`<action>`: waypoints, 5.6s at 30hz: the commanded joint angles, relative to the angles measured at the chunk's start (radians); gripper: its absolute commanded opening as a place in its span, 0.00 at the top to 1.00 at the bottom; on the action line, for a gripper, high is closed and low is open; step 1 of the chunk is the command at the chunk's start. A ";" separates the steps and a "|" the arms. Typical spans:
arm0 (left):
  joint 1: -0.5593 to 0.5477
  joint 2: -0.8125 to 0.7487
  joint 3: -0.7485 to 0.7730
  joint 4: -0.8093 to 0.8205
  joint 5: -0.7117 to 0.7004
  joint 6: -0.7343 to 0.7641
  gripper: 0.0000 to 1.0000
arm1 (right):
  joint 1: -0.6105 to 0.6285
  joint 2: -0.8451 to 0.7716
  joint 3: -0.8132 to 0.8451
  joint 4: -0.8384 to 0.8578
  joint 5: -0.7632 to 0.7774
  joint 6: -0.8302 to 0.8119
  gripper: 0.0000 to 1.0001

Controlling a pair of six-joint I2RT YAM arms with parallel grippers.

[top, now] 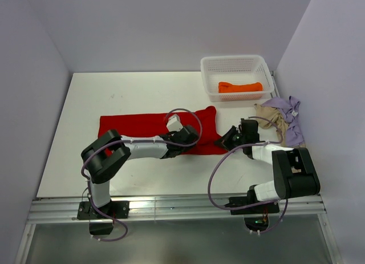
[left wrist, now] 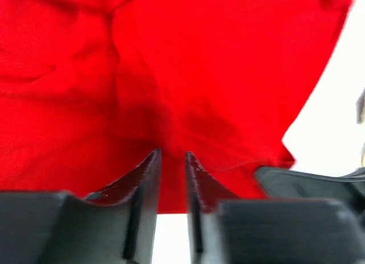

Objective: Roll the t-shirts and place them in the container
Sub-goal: Fold the tshirt

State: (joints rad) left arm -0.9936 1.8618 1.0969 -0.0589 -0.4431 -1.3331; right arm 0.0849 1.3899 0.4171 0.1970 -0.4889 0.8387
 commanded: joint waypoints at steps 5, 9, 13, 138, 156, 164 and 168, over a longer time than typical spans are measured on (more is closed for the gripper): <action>-0.019 -0.056 -0.055 0.011 -0.039 -0.023 0.59 | -0.014 -0.040 -0.009 0.002 -0.007 -0.026 1.00; -0.019 -0.107 -0.054 -0.008 -0.065 0.015 0.59 | -0.014 -0.074 -0.014 -0.018 -0.002 -0.036 0.99; -0.005 -0.173 -0.063 -0.018 -0.080 0.078 0.57 | -0.014 -0.078 -0.017 -0.033 0.009 -0.070 0.95; 0.990 0.043 -0.031 -0.042 0.535 0.695 0.65 | 0.000 0.216 0.302 0.028 0.313 -0.049 0.40; 0.990 0.022 -0.055 -0.018 0.541 0.698 0.65 | 0.001 0.311 0.289 0.114 0.211 0.017 0.53; 0.990 0.000 -0.080 0.004 0.531 0.692 0.65 | 0.019 0.242 0.221 0.108 0.256 0.034 0.79; 0.990 -0.013 -0.094 0.017 0.538 0.696 0.65 | 0.019 0.202 0.247 0.010 0.355 0.049 1.00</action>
State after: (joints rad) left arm -0.0097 1.8687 1.0451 0.0257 0.1238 -0.6689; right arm 0.0982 1.6520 0.6449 0.2676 -0.2192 0.8776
